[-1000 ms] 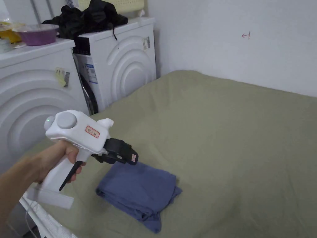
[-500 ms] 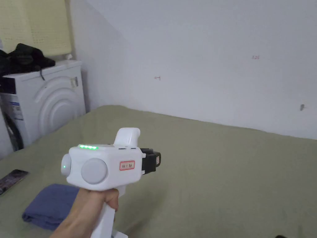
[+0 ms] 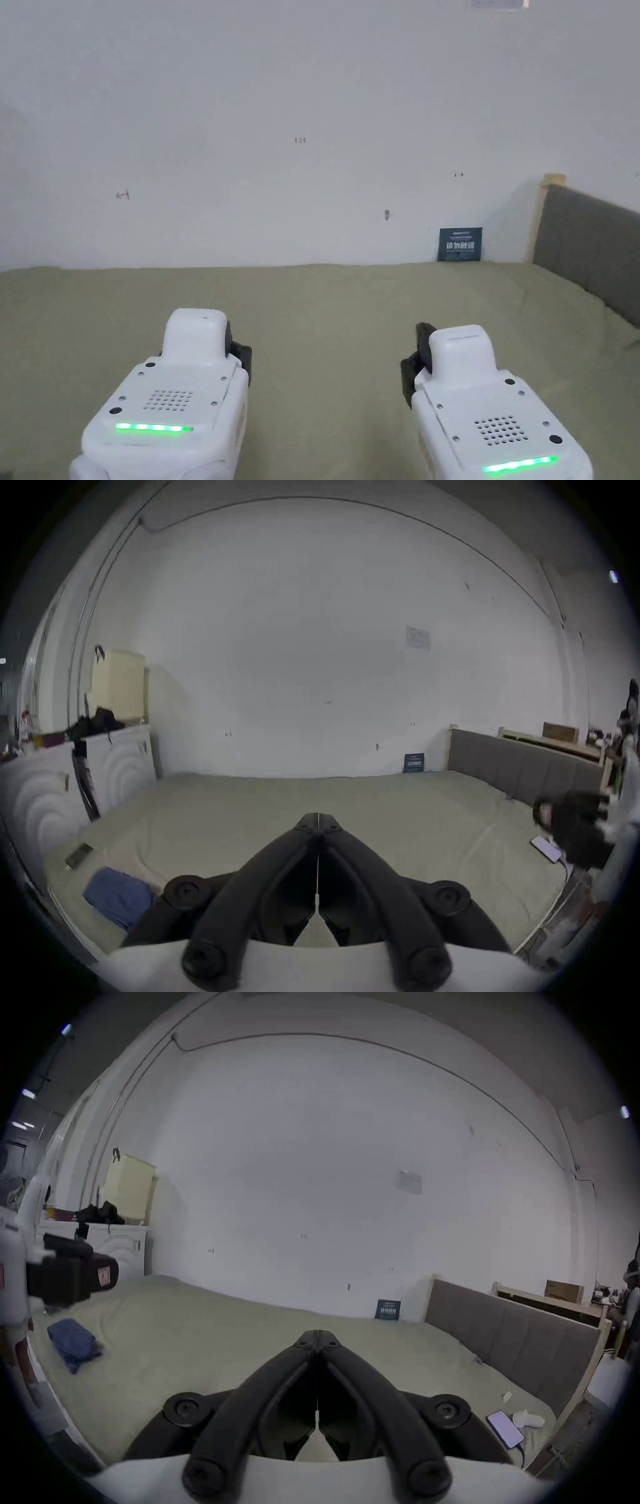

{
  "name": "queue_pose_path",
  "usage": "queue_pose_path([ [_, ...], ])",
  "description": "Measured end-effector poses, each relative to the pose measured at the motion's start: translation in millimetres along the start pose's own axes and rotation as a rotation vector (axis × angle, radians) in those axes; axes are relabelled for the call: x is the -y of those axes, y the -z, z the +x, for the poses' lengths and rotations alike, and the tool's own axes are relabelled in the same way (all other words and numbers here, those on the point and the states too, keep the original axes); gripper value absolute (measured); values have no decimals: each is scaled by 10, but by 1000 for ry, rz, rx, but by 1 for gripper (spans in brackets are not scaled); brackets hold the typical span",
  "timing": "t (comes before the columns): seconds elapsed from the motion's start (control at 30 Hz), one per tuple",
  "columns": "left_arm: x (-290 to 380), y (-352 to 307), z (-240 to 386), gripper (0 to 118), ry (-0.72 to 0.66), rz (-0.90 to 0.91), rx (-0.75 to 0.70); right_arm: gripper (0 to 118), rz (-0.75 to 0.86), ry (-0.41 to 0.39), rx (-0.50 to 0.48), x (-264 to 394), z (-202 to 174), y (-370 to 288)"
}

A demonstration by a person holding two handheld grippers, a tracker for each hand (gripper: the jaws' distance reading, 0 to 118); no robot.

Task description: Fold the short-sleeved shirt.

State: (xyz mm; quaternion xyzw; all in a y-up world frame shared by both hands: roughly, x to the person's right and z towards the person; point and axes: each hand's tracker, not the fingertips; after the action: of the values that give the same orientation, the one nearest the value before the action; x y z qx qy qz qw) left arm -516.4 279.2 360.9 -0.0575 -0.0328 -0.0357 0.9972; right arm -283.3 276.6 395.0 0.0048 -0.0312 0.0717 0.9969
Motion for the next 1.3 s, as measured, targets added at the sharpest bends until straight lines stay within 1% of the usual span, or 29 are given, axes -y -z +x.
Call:
queue_pose_path([
  [0.1,-22,-28,-52,1,-27,-5,10,0,7,-1,0,-39,-5,-7],
  [0.23,-41,-53,-112,1,-28,-1,-2,0,-3,2,-7,-44,-6,1],
  [0.33,-29,-47,-148,1,-30,-7,-5,0,-36,39,-27,11,31,105],
  [0.43,-47,-74,-142,1,-43,-21,-10,0,-40,30,-24,21,12,120],
  [0.47,-45,-69,-142,6,-45,-21,-11,1,-40,39,-28,5,7,75],
  [0.5,-32,-19,-161,25,-38,-18,-26,8,-39,58,-36,-3,14,87],
  [0.53,-31,-7,-158,68,-31,-12,-36,37,-35,66,-35,-4,15,95],
  [0.57,-32,9,-155,118,-15,-3,-90,97,-28,70,-19,-7,9,104],
  [0.6,-36,47,-160,117,-16,-21,-89,118,-27,65,-6,-24,14,111],
  [0.63,-4,-19,-160,118,-34,-46,-67,115,-40,62,-5,-25,17,145],
  [0.67,4,-22,-197,118,-43,-5,-70,118,61,30,15,-14,22,70],
  [0.7,-1,-12,-193,118,-47,-20,-65,118,4,46,6,-7,-4,39],
  [0.83,-55,-10,-259,118,-50,-3,-82,118,-1,45,-5,-171,-16,-96],
  [0.87,-55,-10,-265,118,-47,-5,-81,118,-1,47,-5,-65,-12,75],
  [0.97,-14,6,-257,118,-31,-11,-75,118,3,49,-8,-55,-20,103],
  [1.0,-8,10,-264,118,-33,-15,-73,118,0,54,-8,85,-2,223],
  [1.07,-2,-10,-261,118,-34,-19,-77,118,-7,65,20,129,-8,298],
  [1.1,2,-10,-266,118,-42,-18,-80,118,-12,66,18,151,0,335],
  [1.13,1,-8,-279,118,-49,-29,-81,118,34,59,2,-195,-24,42],
  [1.23,6,-1,-297,118,-56,-36,-72,118,17,83,-26,-325,-37,-153],
  [1.27,10,2,-295,118,-48,-33,-78,118,-38,114,-31,-239,38,41],
  [1.3,-30,-70,-243,118,-43,-34,-81,118,-38,119,-29,-254,50,48],
])
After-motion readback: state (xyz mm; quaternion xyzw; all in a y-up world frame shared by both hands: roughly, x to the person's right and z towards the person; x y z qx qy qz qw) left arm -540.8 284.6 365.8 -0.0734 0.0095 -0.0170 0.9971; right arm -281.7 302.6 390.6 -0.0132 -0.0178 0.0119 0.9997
